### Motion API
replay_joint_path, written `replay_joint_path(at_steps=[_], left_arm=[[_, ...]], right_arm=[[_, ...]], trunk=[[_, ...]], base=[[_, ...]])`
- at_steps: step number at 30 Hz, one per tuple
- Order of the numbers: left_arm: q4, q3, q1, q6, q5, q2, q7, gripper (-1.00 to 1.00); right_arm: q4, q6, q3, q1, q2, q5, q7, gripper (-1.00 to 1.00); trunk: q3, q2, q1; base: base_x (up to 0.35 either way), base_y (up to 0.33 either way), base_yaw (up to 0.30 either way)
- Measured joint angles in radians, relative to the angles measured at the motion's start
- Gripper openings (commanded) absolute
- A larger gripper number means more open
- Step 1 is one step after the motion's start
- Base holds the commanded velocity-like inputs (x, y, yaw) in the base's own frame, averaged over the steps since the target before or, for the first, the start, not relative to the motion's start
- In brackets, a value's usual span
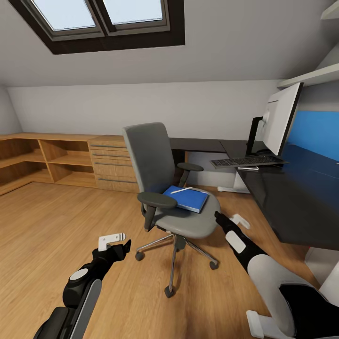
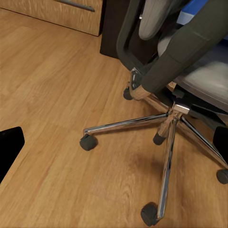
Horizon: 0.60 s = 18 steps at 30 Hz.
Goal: In the bedroom, organize the workspace by keeping the computer under the desk, ensuring the monitor is on the desk, placing the keyboard on the desk next to the monitor, placing the mouse on the desk next to the keyboard, moving the folder from the swivel chair onto the desk next to the mouse, stacking the notebook on top of the folder with the pen on top of the notebook, and positioning the swivel chair next to the desk.
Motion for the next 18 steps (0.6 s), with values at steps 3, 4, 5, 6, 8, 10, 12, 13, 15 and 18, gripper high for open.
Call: replay_joint_path(at_steps=[3, 4, 5, 6, 8, 10, 12, 13, 15, 18], left_arm=[[-0.001, 0.001, 0.000, 0.000, 0.000, 0.000, 0.000, 1.00], [0.000, 0.001, 0.000, -0.001, 0.000, 0.000, 0.000, 1.00], [-0.001, 0.001, 0.000, -0.001, 0.000, 0.000, 0.000, 1.00], [0.000, 0.002, 0.000, -0.001, 0.000, 0.000, 0.000, 1.00], [0.000, 0.002, 0.000, -0.001, 0.000, 0.000, -0.001, 1.00], [0.000, 0.002, 0.000, -0.001, 0.000, 0.000, -0.001, 1.00], [-0.001, 0.003, 0.000, -0.001, 0.000, 0.000, -0.001, 1.00], [-0.001, 0.003, 0.000, -0.001, 0.000, 0.000, 0.000, 1.00], [-0.001, 0.003, 0.000, -0.001, 0.000, 0.000, -0.001, 1.00], [-0.001, 0.003, 0.000, -0.001, 0.000, 0.000, -0.001, 1.00]], right_arm=[[0.000, 0.001, 0.000, 0.000, -0.002, -0.008, 0.003, 1.00], [0.000, 0.002, 0.000, 0.000, -0.002, -0.009, 0.003, 1.00], [0.000, 0.002, 0.000, 0.000, -0.003, -0.012, 0.004, 1.00], [0.000, 0.003, 0.000, 0.000, -0.003, -0.013, 0.004, 1.00], [0.000, 0.003, 0.000, 0.000, -0.004, -0.014, 0.005, 1.00], [0.000, 0.004, 0.000, 0.001, -0.004, -0.016, 0.005, 1.00], [0.000, 0.004, -0.001, 0.001, -0.004, -0.016, 0.005, 1.00], [0.000, 0.004, -0.001, 0.001, -0.004, -0.016, 0.005, 1.00], [0.000, 0.005, -0.001, 0.001, -0.004, -0.017, 0.005, 1.00], [0.000, 0.005, -0.001, 0.001, -0.004, -0.017, 0.005, 1.00]], trunk=[[0.000, 0.000, 0.000], [0.000, 0.000, 0.000], [0.000, 0.000, 0.000], [0.000, 0.000, 0.000], [0.000, 0.000, 0.000], [0.000, 0.000, 0.000], [0.000, 0.000, 0.000], [0.000, 0.000, 0.000], [0.000, 0.000, 0.000], [0.000, 0.000, 0.000]], base=[[0.000, 0.000, 0.000], [0.000, 0.000, 0.000], [0.000, 0.000, 0.000], [0.000, 0.000, 0.000], [0.000, 0.000, 0.000], [0.000, 0.000, 0.000], [0.000, 0.000, 0.000], [0.000, 0.000, 0.000], [0.009, 0.000, 0.000], [0.090, 0.000, 0.000]])
